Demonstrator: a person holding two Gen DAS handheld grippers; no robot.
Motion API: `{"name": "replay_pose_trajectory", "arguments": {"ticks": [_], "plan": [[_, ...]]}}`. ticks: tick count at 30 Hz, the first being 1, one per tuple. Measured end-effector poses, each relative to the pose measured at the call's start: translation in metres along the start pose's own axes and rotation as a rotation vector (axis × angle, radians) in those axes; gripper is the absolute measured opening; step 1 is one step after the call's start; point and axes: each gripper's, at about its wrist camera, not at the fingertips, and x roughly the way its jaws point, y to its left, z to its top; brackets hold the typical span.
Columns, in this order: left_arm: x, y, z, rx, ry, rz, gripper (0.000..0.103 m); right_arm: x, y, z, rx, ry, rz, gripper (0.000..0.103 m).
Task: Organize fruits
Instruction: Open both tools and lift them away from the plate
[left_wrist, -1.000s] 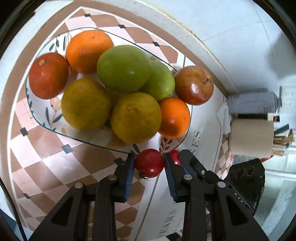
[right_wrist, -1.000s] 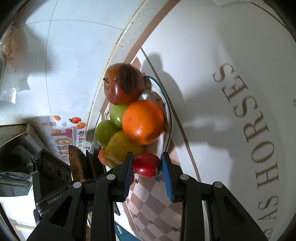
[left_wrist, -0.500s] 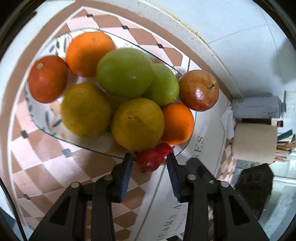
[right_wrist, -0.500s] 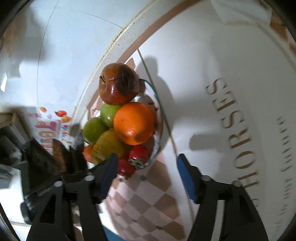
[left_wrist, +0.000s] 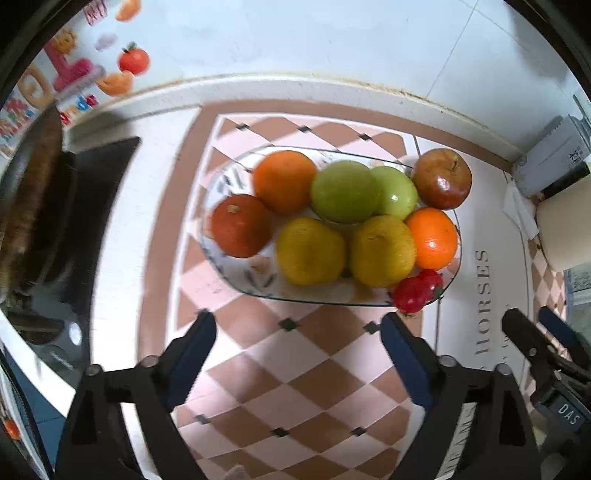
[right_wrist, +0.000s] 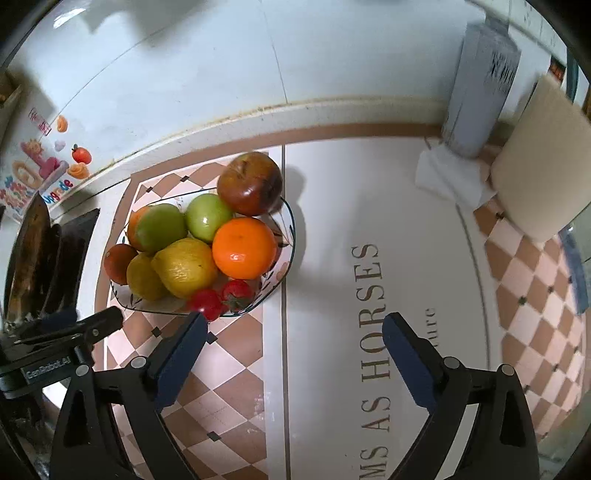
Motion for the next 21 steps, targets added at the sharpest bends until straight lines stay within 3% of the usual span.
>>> {"name": "replay_pose_trajectory", "arguments": {"ticks": [9, 21], "plan": [[-0.057, 0.016, -0.018, 0.02, -0.111, 0.006, 0.096, -0.063, 0.017, -0.023, -0.003, -0.091, -0.041, 0.098], [-0.157, 0.027, -0.079, 0.068, -0.292, -0.002, 0.096, -0.186, 0.037, -0.086, -0.013, -0.246, -0.078, 0.099]]}}
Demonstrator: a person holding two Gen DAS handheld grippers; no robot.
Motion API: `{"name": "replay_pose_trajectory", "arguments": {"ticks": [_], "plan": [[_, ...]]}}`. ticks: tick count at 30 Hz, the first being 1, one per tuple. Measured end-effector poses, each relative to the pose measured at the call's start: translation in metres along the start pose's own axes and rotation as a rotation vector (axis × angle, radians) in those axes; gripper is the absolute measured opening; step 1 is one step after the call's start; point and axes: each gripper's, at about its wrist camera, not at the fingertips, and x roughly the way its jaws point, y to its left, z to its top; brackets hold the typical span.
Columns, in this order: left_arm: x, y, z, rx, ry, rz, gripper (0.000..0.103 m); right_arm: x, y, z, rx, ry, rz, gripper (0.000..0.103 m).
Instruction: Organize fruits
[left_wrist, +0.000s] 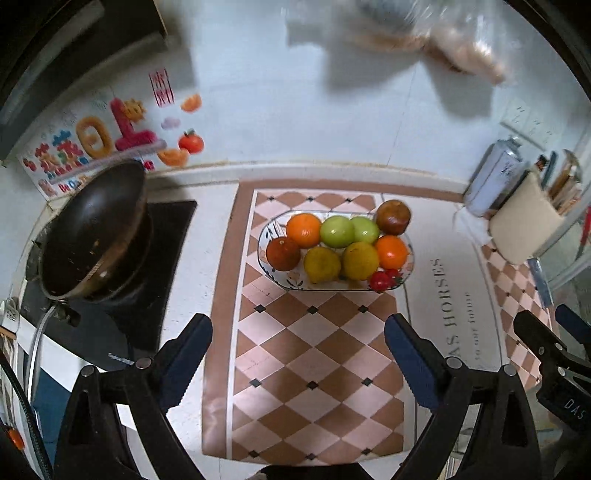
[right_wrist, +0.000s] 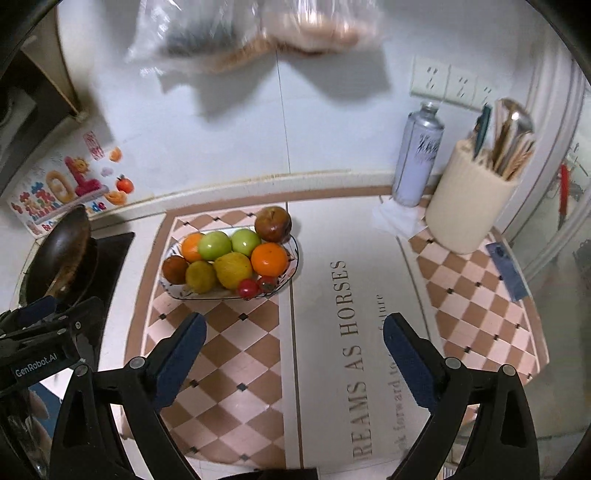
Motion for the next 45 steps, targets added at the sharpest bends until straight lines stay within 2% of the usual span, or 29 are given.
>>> {"name": "replay_pose_trajectory", "arguments": {"ticks": [7, 14, 22, 30, 45], "plan": [[-0.07, 0.004, -0.03, 0.039, -0.083, -0.013, 0.096, -0.075, 0.005, -0.029, -0.003, -0.068, 0.007, 0.099], [-0.121, 0.008, -0.055, 0.049, -0.136, -0.015, 0.096, -0.141, 0.013, -0.053, -0.029, -0.122, 0.037, 0.099], [-0.157, 0.007, -0.073, 0.023, -0.163, -0.004, 0.096, -0.178, 0.014, -0.059, -0.046, -0.148, 0.087, 0.1], [-0.152, 0.004, -0.071, -0.005, -0.161, 0.02, 0.096, -0.167, 0.007, -0.051, -0.048, -0.126, 0.111, 0.1], [-0.104, -0.003, -0.02, -0.018, -0.136, 0.066, 0.096, -0.095, 0.01, 0.013, -0.064, -0.1, 0.079, 0.1]]}}
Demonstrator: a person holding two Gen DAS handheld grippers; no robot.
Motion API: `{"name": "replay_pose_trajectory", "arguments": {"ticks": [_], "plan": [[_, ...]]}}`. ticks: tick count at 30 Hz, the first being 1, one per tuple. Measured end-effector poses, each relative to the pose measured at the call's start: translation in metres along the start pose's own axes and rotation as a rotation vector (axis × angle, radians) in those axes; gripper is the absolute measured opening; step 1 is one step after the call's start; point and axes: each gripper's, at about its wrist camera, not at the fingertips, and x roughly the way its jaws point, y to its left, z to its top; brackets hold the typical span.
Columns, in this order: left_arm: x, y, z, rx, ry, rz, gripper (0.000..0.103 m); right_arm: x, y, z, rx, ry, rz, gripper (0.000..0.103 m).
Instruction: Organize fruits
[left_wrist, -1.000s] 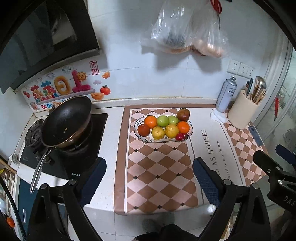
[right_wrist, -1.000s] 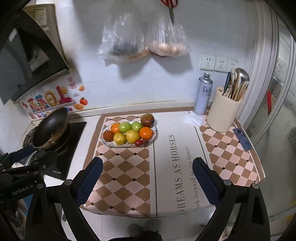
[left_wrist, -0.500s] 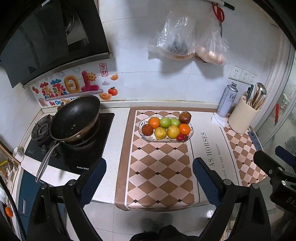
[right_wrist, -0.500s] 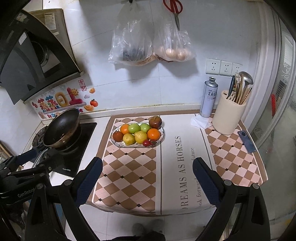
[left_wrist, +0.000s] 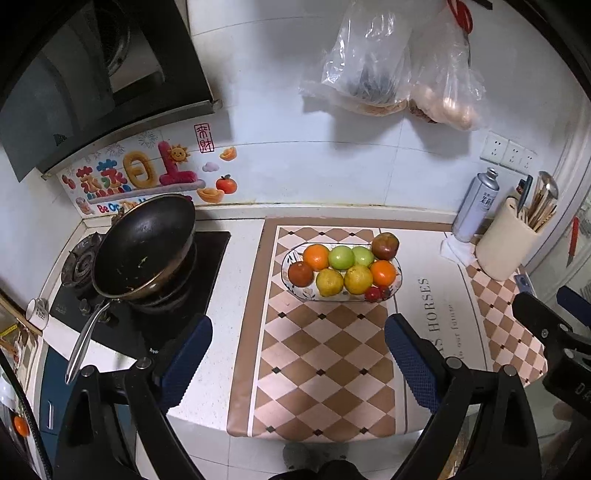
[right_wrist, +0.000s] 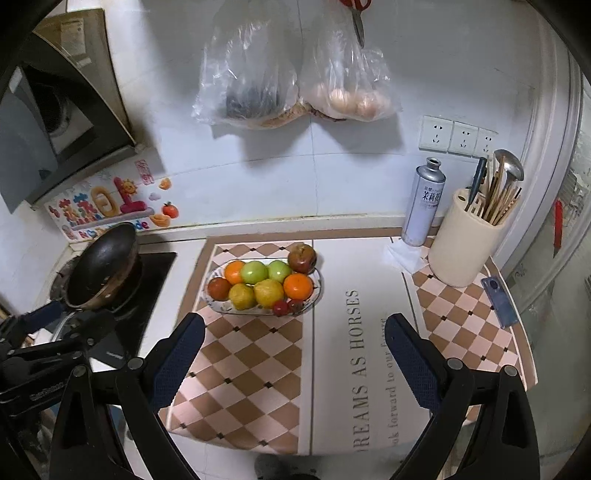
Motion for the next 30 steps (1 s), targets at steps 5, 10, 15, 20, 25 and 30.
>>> {"name": "replay_pose_trajectory", "arguments": {"ticks": [5, 10, 15, 20, 25, 30], "plan": [[0.026, -0.005, 0.011, 0.004, 0.034, 0.008, 0.096, 0.036, -0.002, 0.006, 0.008, 0.048, -0.002, 0.1], [0.042, -0.009, 0.015, 0.008, 0.051, 0.017, 0.096, 0.056, -0.003, 0.006, 0.012, 0.077, -0.01, 0.1], [0.054, -0.009, 0.016, 0.002, 0.069, 0.016, 0.096, 0.064, -0.004, 0.009, 0.005, 0.085, -0.021, 0.1], [0.057, -0.009, 0.016, -0.005, 0.068, 0.024, 0.096, 0.065, -0.004, 0.011, 0.001, 0.077, -0.028, 0.1], [0.057, -0.006, 0.017, -0.016, 0.062, 0.028, 0.096, 0.065, -0.005, 0.011, -0.001, 0.075, -0.032, 0.1], [0.056, -0.004, 0.018, -0.016, 0.053, 0.033, 0.096, 0.065, -0.005, 0.01, -0.003, 0.076, -0.03, 0.1]]}}
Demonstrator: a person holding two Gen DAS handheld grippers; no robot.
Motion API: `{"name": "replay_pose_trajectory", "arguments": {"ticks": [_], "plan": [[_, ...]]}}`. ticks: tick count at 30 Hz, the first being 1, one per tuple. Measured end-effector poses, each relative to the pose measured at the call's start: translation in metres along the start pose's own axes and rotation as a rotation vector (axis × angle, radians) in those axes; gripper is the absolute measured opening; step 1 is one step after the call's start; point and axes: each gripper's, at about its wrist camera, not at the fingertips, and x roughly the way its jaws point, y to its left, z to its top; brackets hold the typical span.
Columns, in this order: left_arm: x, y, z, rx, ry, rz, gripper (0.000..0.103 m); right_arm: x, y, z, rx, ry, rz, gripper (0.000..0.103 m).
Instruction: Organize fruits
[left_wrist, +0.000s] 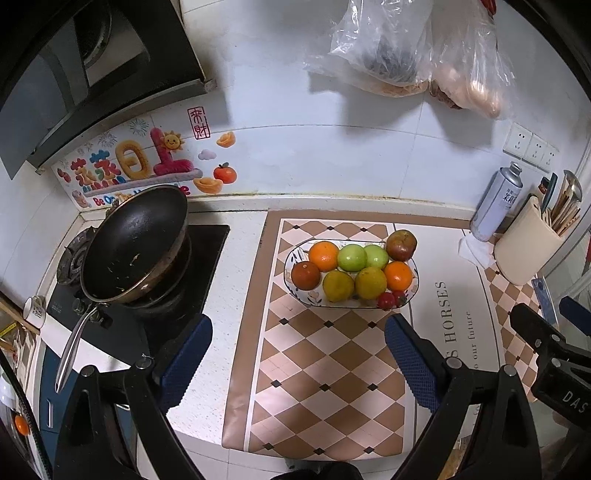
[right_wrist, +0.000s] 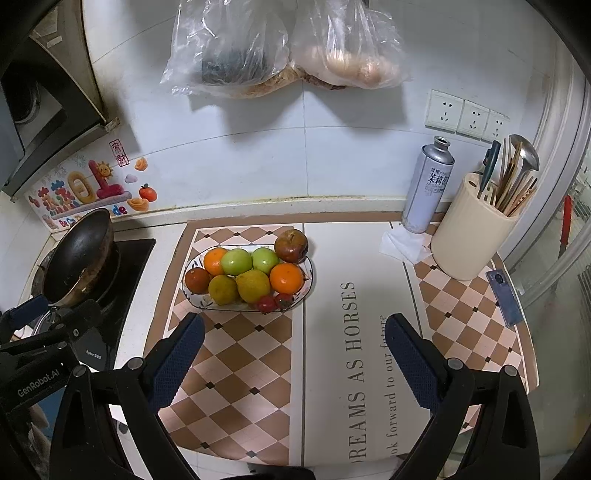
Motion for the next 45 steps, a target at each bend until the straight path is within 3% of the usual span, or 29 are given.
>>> {"name": "replay_pose_trajectory", "arguments": {"ticks": [8, 11, 45], "plan": [[-0.002, 0.001, 0.0, 0.005, -0.007, 0.0, 0.096, -0.001, 0.002, 0.0, -0.01, -0.005, 0.0, 0.1], [-0.002, 0.001, -0.001, 0.009, -0.007, -0.006, 0.102, -0.003, 0.001, 0.0, -0.008, -0.008, -0.002, 0.1], [-0.02, 0.002, -0.008, -0.002, -0.038, -0.003, 0.102, -0.015, 0.001, -0.008, -0.023, -0.019, -0.007, 0.103]]}}
